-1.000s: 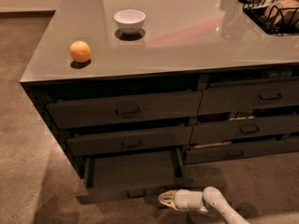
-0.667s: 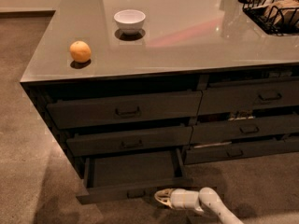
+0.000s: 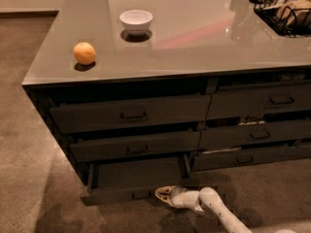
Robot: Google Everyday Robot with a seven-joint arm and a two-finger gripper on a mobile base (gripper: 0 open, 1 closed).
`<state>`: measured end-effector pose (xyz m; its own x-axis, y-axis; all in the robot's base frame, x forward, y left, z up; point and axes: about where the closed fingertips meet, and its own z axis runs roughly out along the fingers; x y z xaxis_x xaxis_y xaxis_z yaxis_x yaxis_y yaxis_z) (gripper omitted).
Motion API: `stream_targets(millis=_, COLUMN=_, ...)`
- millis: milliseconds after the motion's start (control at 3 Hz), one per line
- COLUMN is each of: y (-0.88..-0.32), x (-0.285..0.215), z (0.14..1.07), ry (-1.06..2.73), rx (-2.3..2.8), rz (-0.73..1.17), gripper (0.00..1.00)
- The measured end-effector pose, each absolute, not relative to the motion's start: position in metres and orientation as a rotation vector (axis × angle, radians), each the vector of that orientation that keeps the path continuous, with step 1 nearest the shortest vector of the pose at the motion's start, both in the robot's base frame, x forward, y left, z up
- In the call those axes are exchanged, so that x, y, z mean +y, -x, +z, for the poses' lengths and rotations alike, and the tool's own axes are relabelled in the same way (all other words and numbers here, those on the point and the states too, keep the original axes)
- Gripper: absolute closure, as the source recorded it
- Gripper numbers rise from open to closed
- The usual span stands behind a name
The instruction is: Close bottom drawer
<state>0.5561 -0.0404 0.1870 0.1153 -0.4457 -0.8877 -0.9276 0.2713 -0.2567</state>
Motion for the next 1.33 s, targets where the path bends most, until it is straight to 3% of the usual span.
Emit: stream_targets(millis=1333, y=-0.625, x=-0.019, z=0.185, ry=1.279, rx=1.451, rz=0.543, gripper=1.00)
